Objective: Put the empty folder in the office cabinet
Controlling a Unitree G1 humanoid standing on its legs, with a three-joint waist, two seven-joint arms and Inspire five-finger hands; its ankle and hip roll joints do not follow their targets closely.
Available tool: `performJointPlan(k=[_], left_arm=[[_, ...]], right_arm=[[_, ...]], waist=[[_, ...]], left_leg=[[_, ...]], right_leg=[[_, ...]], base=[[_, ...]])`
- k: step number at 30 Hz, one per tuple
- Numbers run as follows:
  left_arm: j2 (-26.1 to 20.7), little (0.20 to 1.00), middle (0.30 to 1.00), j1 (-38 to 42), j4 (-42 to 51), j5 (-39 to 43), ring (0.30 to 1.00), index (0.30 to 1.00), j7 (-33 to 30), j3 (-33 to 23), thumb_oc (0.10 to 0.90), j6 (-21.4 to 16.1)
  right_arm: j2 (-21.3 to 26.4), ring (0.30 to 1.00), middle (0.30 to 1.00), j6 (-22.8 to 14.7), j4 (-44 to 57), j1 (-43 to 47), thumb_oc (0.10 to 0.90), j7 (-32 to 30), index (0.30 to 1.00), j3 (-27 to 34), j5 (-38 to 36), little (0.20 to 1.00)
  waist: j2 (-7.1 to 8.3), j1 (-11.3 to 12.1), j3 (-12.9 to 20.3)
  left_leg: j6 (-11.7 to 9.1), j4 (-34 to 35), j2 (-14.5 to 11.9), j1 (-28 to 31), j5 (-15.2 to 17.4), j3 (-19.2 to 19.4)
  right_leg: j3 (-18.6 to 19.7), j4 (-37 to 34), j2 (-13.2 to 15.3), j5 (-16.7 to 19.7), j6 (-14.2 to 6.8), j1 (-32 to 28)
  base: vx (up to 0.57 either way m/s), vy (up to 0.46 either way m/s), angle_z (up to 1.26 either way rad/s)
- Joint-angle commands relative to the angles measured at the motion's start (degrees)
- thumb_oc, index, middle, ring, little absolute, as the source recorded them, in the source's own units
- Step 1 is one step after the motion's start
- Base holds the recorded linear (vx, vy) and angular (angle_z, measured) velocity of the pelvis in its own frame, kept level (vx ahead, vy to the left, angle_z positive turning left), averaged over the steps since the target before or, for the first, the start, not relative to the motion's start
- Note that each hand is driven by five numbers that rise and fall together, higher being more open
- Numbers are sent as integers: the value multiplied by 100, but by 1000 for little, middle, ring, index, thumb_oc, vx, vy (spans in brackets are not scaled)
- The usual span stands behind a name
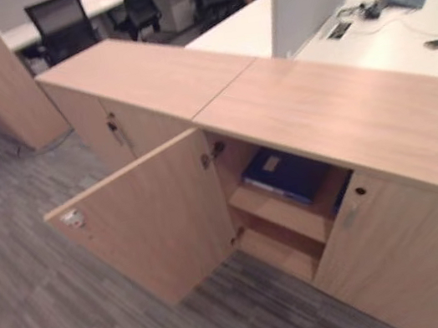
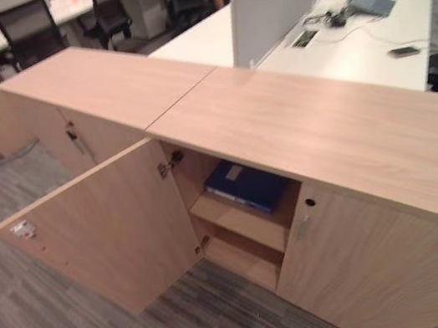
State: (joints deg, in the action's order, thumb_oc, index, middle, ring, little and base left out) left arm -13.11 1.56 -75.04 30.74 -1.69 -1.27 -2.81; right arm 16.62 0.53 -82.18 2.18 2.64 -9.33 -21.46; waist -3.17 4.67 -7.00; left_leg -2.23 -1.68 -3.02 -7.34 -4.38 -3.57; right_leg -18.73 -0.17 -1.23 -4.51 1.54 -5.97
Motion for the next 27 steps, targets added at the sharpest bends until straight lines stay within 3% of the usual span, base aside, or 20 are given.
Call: performJointPlan(k=[1, 5, 8, 10, 13, 14, 16, 21, 27], left_arm=[[-737, 900, 900, 61, 462, 179, 900, 900, -188, -391, 800, -258], [-1206, 900, 900, 117, 735, 101, 900, 900, -212, -645, 800, -287], [-1604, 900, 900, 374, 1085, 138, 900, 900, -302, -743, 800, -350], [-1806, 900, 900, 534, 1295, 161, 900, 900, -357, -779, 800, -387], [-2265, 900, 900, 919, 1410, 18, 900, 900, -400, -763, 800, -396], [-2437, 900, 900, 1055, 1455, -68, 900, 900, -386, -746, 800, -380], [-2527, 900, 900, 1143, 1472, -94, 900, 900, -396, -738, 800, -380], [-2931, 900, 900, 1599, 1468, -144, 900, 900, -409, -648, 800, -357], [-3315, 900, 900, 2286, 1529, -267, 900, 900, -263, -237, 800, -326]], right_arm=[[90, 900, 900, -1, -22, -213, 800, -22, 900, 384, -47, 900], [224, 900, 900, 19, -103, -297, 800, -8, 900, 533, 91, 900], [333, 900, 900, 21, -96, -345, 800, -18, 900, 650, 89, 900], [390, 900, 900, 33, -58, -388, 800, -24, 900, 739, 64, 900], [479, 900, 900, 60, -87, -429, 800, 44, 900, 876, 115, 900], [485, 900, 900, 89, -82, -432, 800, 96, 900, 896, 132, 900], [482, 900, 900, 95, -77, -419, 800, 125, 900, 901, 135, 900], [399, 900, 900, 131, 3, -381, 800, 243, 900, 853, 138, 900], [287, 900, 900, 146, 59, -461, 800, 402, 900, 795, 88, 900]], waist=[[316, -158, 211], [254, -217, 309], [140, -295, 379], [84, -322, 393], [-75, -403, 589], [-117, -426, 687], [-122, -434, 725], [-36, -472, 823], [65, -558, 928]], left_leg=[[-454, -375, -588, 70, 87, 105], [-551, -49, -917, 419, -20, 141], [-693, 478, -1235, 543, -399, 334], [-760, 621, -1284, 474, -531, 375], [-792, 668, -1115, 561, -240, 417], [-743, 668, -950, 604, -126, 414], [-691, 668, -857, 635, -51, 434], [-433, 668, -436, 824, 263, 621], [-250, 668, -112, 944, 474, 823]], right_leg=[[344, -59, 319, -191, -435, 46], [267, -144, 355, -176, -492, -26], [80, -215, 372, -177, -553, 28], [-8, -274, 438, -128, -606, 9], [-81, -334, 642, 95, -815, 10], [-21, -327, 796, 185, -886, 52], [12, -313, 896, 228, -938, 60], [194, -180, 1350, 406, -1169, 108], [345, -200, 1652, 584, -1382, 168]], base=[[36, 70, 71], [45, 97, 49], [8, 157, 34], [37, 229, 53], [105, 314, 20], [79, 248, 4], [48, 172, -3], [65, 235, -13], [27, 136, -19]])
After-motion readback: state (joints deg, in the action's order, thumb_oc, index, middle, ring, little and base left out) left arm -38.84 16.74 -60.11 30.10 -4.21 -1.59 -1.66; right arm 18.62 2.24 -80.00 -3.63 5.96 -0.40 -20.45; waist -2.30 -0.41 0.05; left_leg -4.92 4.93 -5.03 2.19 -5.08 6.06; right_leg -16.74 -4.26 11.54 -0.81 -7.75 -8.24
